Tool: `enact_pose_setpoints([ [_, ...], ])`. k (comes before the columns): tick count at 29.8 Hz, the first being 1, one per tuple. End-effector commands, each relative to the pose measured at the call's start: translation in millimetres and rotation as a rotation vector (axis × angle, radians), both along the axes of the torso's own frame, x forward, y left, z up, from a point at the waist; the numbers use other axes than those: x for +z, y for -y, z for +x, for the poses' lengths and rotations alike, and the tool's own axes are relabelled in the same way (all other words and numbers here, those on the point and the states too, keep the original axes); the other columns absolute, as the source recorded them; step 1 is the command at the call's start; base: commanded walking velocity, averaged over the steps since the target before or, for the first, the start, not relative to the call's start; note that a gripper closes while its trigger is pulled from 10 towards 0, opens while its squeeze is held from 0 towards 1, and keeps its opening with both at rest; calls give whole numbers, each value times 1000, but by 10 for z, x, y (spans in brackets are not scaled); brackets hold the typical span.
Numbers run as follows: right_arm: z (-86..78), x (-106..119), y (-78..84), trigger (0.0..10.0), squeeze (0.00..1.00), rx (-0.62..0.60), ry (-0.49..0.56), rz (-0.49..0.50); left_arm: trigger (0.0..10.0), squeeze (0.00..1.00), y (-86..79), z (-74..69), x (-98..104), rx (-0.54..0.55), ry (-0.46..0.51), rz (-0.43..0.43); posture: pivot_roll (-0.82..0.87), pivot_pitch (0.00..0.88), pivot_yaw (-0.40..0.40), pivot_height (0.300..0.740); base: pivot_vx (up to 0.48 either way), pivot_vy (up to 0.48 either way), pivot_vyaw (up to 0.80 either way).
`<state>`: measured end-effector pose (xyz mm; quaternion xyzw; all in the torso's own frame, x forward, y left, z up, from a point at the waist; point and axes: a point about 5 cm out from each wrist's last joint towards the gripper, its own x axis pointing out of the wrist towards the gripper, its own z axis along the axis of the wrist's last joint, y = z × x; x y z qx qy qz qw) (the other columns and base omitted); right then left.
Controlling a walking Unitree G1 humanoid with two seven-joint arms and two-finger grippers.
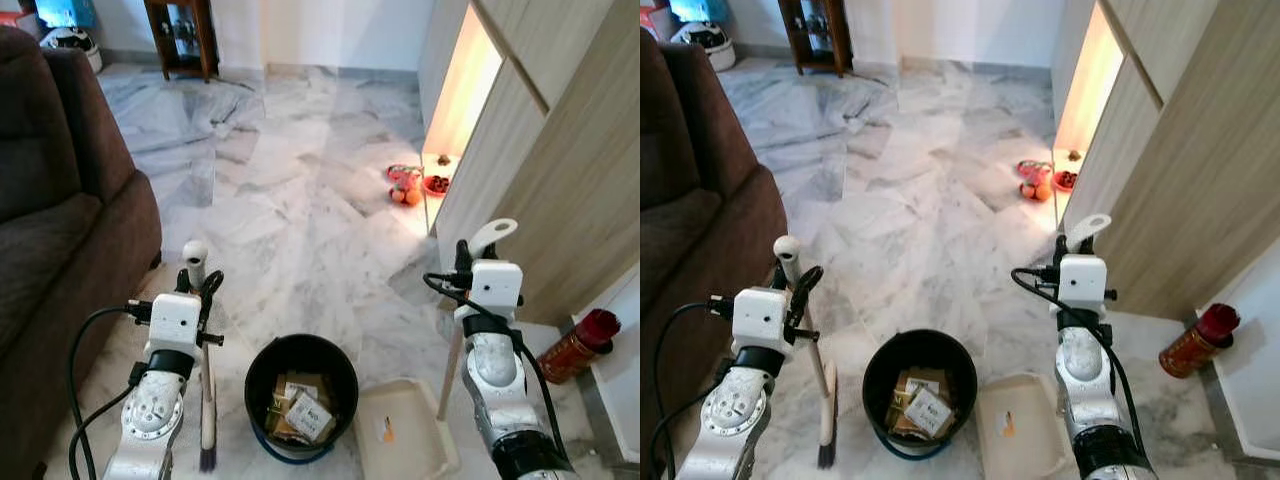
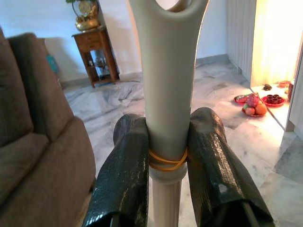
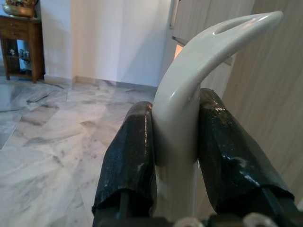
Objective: Sweep floor
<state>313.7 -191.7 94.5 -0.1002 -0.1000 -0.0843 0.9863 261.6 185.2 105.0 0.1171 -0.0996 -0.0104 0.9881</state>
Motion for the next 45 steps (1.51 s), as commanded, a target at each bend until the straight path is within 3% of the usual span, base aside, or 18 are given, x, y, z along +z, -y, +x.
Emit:
enact_pose_setpoints([
  [1, 17, 44, -1, 10000, 0, 7, 25, -12, 10000, 0, 19, 24, 91, -13, 39, 11, 48, 47, -38, 740, -240, 0, 0],
  [29, 29, 32, -8, 10000, 0, 10, 32, -3, 10000, 0, 18, 37, 113, -16, 45, 16, 61, 55, -37, 740, -94, 0, 0],
  [45, 31, 7, -35, 10000, 0, 25, 21, 11, 10000, 0, 32, 33, 116, -20, 48, 23, 65, 57, -39, 740, -279, 0, 0],
])
